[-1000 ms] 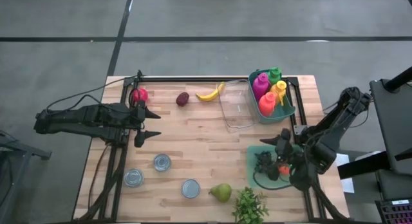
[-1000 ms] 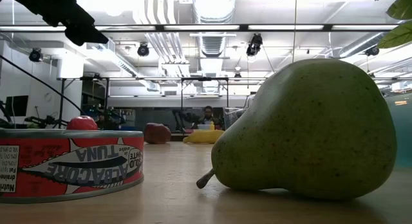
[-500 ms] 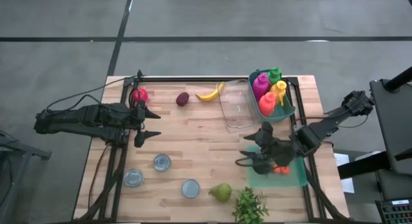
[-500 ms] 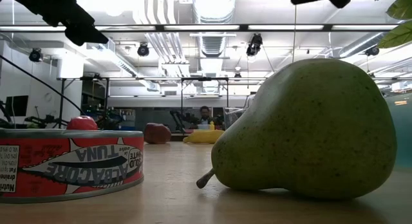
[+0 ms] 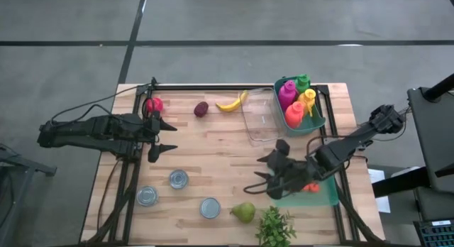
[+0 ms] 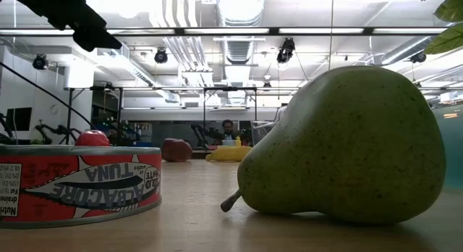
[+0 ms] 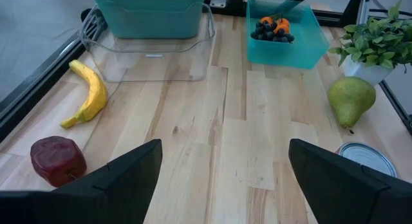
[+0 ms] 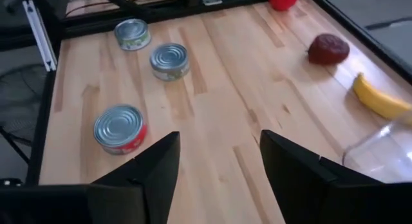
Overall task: Pick & Place Food Item
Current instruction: Put the pear into the green transparent bin
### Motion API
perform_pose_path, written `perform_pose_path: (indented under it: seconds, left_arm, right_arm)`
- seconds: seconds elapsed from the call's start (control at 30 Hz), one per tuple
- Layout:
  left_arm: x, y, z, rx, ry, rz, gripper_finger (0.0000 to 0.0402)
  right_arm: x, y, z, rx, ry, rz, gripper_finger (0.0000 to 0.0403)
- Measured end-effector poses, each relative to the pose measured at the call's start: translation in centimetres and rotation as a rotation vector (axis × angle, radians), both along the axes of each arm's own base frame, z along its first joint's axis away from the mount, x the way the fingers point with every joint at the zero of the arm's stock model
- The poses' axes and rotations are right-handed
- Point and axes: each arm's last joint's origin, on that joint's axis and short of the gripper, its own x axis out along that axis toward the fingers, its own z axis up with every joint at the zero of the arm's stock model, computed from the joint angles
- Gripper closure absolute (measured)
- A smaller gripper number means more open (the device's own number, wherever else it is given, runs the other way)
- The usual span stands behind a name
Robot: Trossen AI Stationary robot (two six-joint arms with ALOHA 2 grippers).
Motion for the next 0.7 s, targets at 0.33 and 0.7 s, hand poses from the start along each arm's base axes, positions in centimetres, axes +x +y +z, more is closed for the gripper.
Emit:
perform_pose_path:
  seconds: [0.33,0.7]
  left_arm:
    - [0.0,0.0,0.0,0.000,0.001,0.000,0.0058]
    - [0.0,0.0,0.0,0.000,0.000,0.000,0.0058]
  right_arm:
    - [4.5,3.3,1.3,-0.031,0.145,0.170,0.0194]
    - [9.3,6.9,-0.5,0.033,0.415,0.280,0.0194]
